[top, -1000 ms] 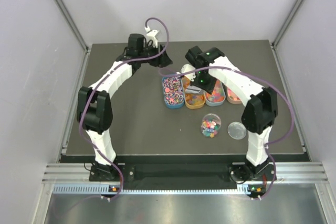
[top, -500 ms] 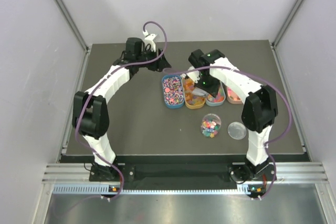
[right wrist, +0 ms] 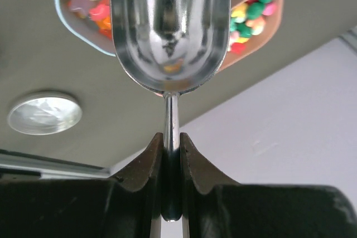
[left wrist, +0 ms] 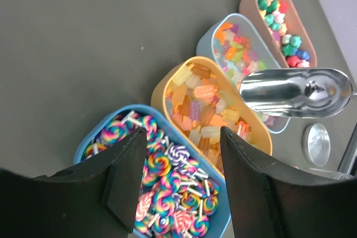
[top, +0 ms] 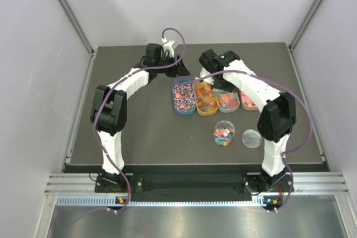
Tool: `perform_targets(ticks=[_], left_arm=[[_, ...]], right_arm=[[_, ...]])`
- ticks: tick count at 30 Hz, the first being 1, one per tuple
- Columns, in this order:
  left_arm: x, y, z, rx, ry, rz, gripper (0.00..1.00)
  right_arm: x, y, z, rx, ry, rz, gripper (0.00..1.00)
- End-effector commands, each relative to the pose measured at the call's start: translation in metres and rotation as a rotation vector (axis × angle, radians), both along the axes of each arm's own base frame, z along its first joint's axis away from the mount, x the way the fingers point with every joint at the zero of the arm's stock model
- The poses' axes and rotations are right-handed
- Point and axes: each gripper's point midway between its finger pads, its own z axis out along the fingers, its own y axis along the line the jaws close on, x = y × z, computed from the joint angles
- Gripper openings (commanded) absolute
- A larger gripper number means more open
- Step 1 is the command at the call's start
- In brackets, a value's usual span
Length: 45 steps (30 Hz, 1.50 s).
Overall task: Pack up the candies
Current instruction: Adjust the spatula, then scoop the fake candies from the storage box.
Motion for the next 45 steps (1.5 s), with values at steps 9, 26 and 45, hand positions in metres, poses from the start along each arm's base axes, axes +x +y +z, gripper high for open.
perform_targets(ticks=[9, 26, 45], left_arm=[[0.035, -0.033, 0.041, -0.126, -0.142, -0.038, 0.6], [0.033, -0.039, 0.038, -0.133, -0.142, -0.063, 0.6], [0.027, -0.044, 0.033, -0.139, -0.124, -0.074, 0.6]], right_arm=[[-0.014, 0.016, 0.029, -0.203, 0.04, 0.244, 0.0], [-0.025, 0.004, 0.014, -0.355, 0.106, 0.303, 0.0], [-0.026, 0.019, -0.019, -0.378, 0.231, 0.39, 0.0]])
